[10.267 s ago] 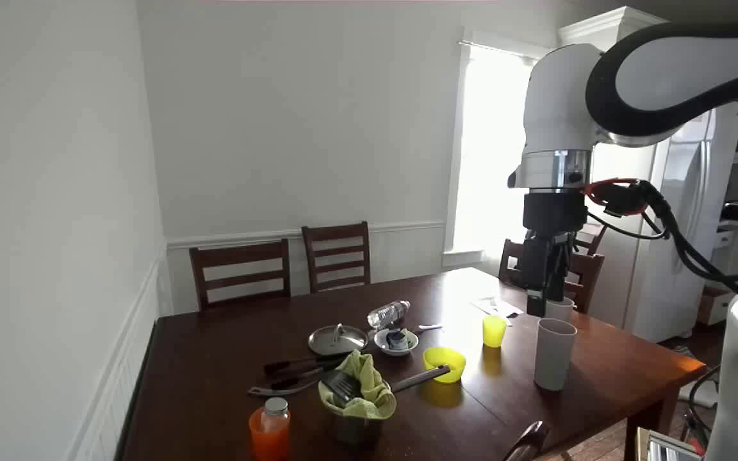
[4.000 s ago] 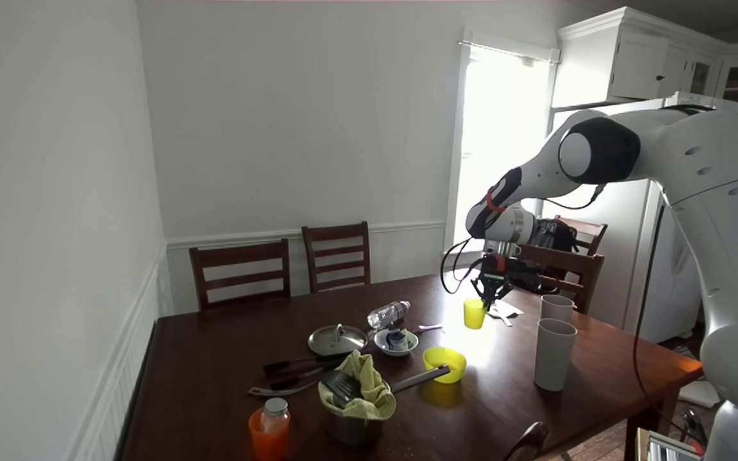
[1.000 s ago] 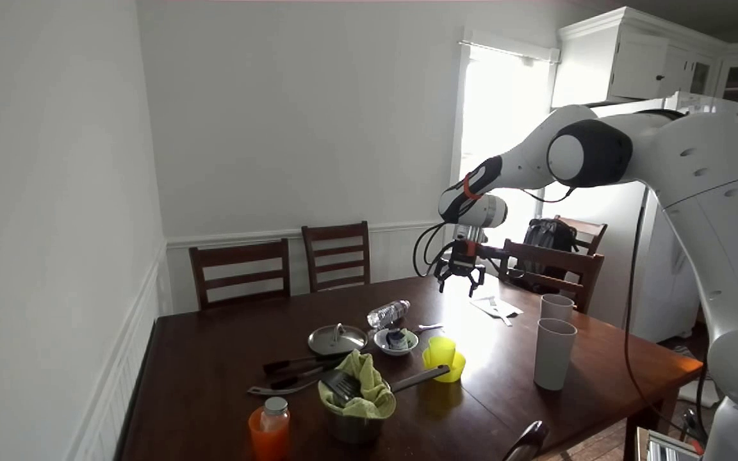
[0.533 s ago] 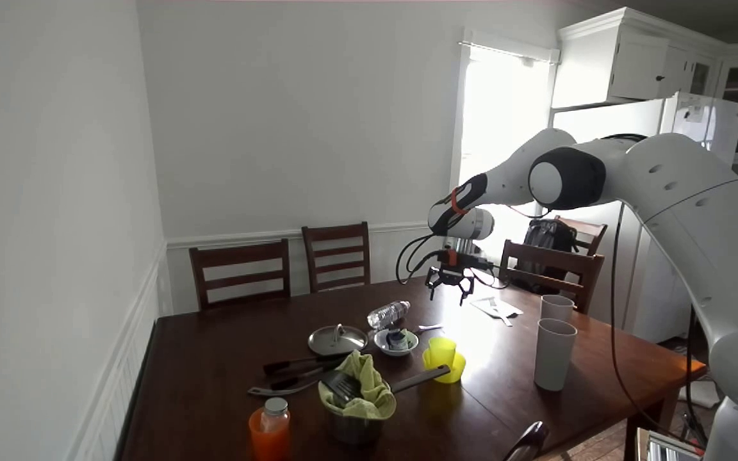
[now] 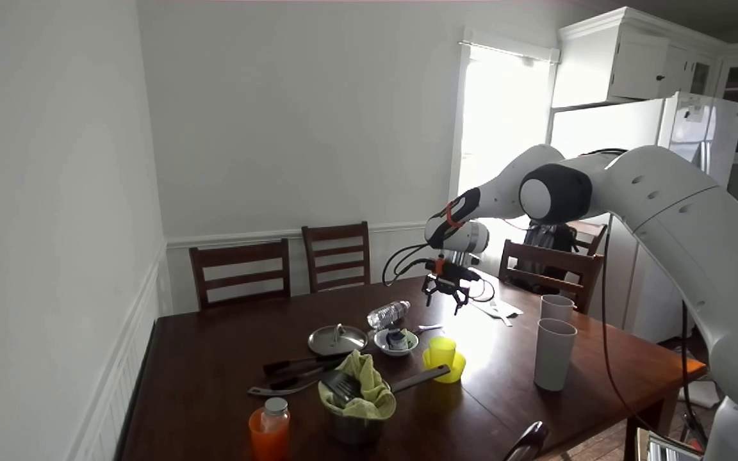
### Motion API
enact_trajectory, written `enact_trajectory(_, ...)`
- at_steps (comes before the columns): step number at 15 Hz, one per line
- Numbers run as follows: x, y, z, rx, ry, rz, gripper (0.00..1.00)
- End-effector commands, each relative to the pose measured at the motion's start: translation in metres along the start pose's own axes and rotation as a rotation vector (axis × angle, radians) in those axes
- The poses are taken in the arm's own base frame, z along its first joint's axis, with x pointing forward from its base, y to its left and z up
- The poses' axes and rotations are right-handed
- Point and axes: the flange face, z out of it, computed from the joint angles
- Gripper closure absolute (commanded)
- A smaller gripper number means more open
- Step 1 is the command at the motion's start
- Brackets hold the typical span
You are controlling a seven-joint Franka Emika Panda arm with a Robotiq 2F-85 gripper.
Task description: Pick up the yellow cup and move it into the yellow bowl, pick up the metallic spoon and put it in the yellow cup that is in the yellow bowl
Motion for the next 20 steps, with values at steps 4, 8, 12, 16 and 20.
enact_trajectory(4,0.024,-0.022,0.028,0.008,0.066,0.187,0.00)
enact_trajectory(8,0.034,-0.029,0.044,0.004,0.076,0.243,0.00)
enact_trajectory(12,0.041,-0.036,0.061,0.010,0.078,0.268,0.00)
enact_trajectory(16,0.044,-0.040,0.078,-0.006,0.057,0.263,0.16)
enact_trajectory(20,0.044,-0.041,0.090,-0.031,0.041,0.256,0.46)
